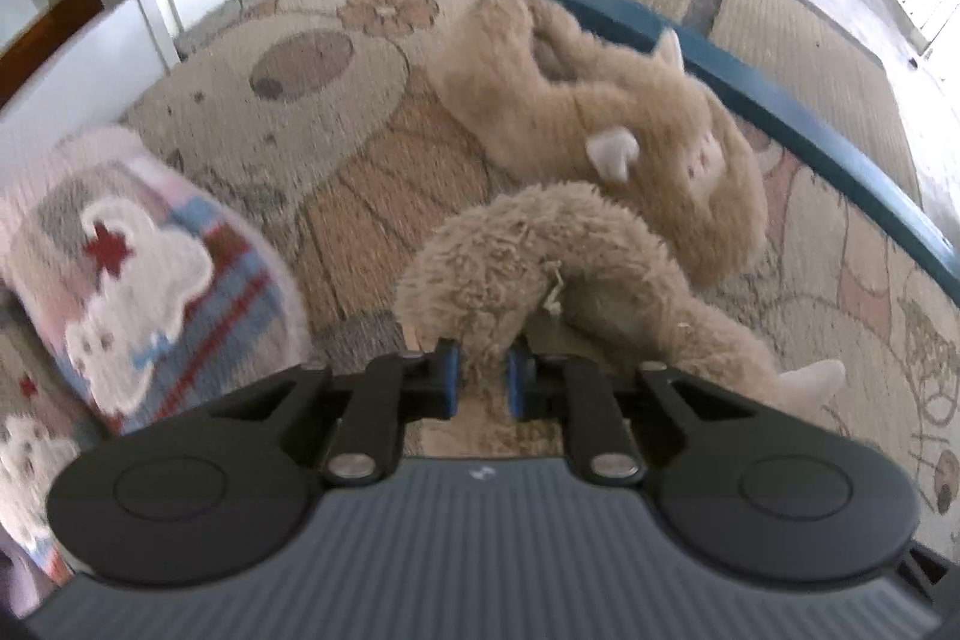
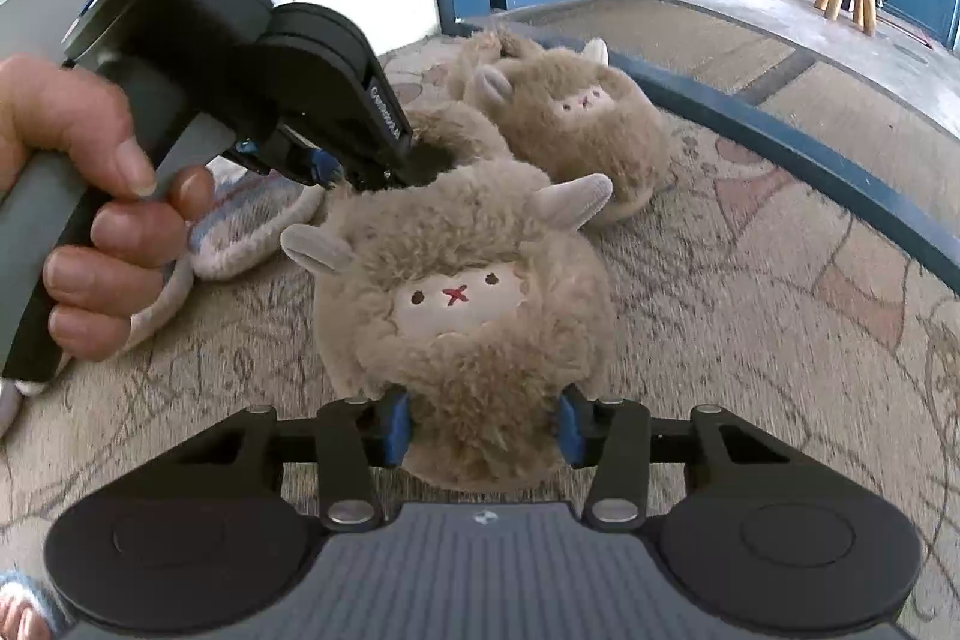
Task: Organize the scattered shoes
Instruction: 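Carry both brown slippers toward the shelf, setting the right tool's beside another sheep slipper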
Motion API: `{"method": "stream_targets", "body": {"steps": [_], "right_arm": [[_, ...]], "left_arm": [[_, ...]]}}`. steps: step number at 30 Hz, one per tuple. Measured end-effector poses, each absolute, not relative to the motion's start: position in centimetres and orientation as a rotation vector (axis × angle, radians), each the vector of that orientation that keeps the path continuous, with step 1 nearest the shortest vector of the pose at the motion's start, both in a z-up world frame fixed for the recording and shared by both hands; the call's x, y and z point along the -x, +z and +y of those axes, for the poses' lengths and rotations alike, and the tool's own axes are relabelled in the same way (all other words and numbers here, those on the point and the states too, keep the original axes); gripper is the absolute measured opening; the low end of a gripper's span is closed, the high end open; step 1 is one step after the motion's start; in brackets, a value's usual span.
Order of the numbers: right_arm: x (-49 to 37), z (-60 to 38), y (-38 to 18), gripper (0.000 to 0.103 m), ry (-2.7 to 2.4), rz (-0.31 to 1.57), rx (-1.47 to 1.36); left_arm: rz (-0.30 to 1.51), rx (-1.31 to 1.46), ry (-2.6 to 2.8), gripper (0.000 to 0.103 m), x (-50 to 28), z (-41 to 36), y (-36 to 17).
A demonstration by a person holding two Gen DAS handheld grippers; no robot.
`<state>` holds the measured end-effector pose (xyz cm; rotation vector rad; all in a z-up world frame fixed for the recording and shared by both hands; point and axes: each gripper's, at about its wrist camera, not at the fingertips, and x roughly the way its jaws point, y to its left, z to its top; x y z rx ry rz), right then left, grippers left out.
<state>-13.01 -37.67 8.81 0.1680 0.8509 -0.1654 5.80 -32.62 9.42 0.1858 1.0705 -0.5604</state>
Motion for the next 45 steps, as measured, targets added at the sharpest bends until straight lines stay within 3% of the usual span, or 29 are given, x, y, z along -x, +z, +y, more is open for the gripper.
{"method": "stream_targets", "body": {"steps": [25, 45], "right_arm": [[-0.6, -37.9, 8.8, 0.047, -0.006, 0.823, 0.008], [-9.8, -36.3, 6.8, 0.048, 0.126, 0.817, -0.005]], "left_arm": [[0.992, -0.186, -0.381, 0.014, -15.6, -30.3, 9.7], [0.973, -0.279, -0.228, 0.015, -22.4, -28.3, 8.2]]}}
